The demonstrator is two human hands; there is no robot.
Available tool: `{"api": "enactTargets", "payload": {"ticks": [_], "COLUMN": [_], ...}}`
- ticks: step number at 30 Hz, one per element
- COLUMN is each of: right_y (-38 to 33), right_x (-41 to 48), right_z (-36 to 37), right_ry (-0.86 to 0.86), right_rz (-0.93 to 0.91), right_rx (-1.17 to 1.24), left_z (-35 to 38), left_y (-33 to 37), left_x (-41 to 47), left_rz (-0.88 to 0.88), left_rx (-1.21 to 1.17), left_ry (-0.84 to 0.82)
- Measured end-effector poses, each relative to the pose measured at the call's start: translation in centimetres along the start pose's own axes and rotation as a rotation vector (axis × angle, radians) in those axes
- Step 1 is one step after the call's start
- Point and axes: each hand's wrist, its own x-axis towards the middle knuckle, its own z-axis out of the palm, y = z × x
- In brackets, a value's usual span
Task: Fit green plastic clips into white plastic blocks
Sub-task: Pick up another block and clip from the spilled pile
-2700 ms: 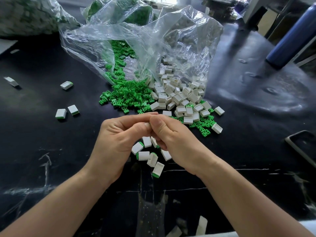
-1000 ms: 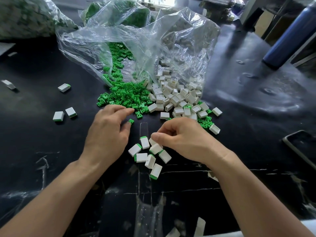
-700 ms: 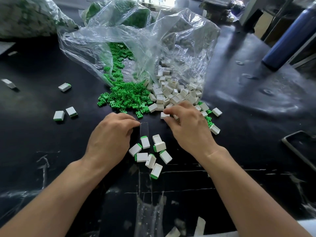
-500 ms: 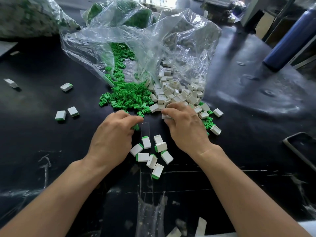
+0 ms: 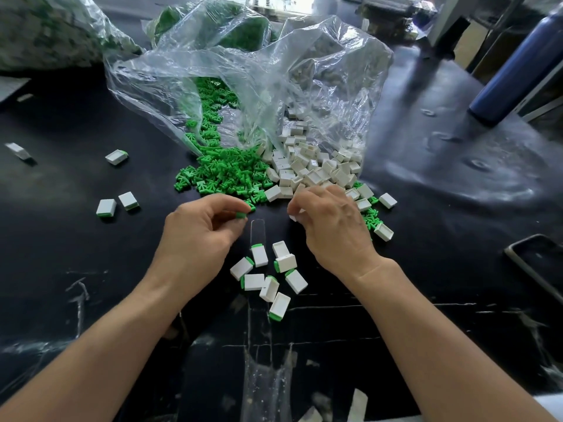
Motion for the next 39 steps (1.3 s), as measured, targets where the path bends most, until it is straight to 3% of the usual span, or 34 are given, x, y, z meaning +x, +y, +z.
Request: {"api": "enactTargets", "payload": {"ticks": [3,6,9,14,19,27,39], "right_y": [0.2,0.4,0.4,-0.7,-2.0,-2.4,-2.2], "right_x": [0.1,0.1,0.0,-0.6,-1.3,-1.6,-1.6], "right_z": [0.0,0.1,-0.2,-1.4,-1.7,-1.7,-1.4], "right_ry": [-0.03,-0.085,-0.024,0.135,0.085,0.172,0.246], "right_rz": [-0.015,0.002,0.019,0.004,-0.153,-0.309,-0.306], "right_rx": [-0.026,-0.029,0.084,0.318,0.451,0.477,0.456], "left_z": [-0.1,-0.1,-0.2,-0.2,-0.3,-0.4,-0.2], "left_y": [0.5,0.9,1.1,1.4,1.6,1.5,1.8], "left_x": [0.0,0.1,0.0,-0.2,-0.3,-0.4,-0.5], "left_rz": [-0.143,-0.208,-0.244,-0.226,-0.201,-0.221,-0.339], "left_rx": [-0.325,-0.467,-0.556,-0.614,-0.636,-0.705,-0.765], "left_ry": [-0.032,-0.071,-0.123,-0.179,-0.282,-0.275,-0.272]}}
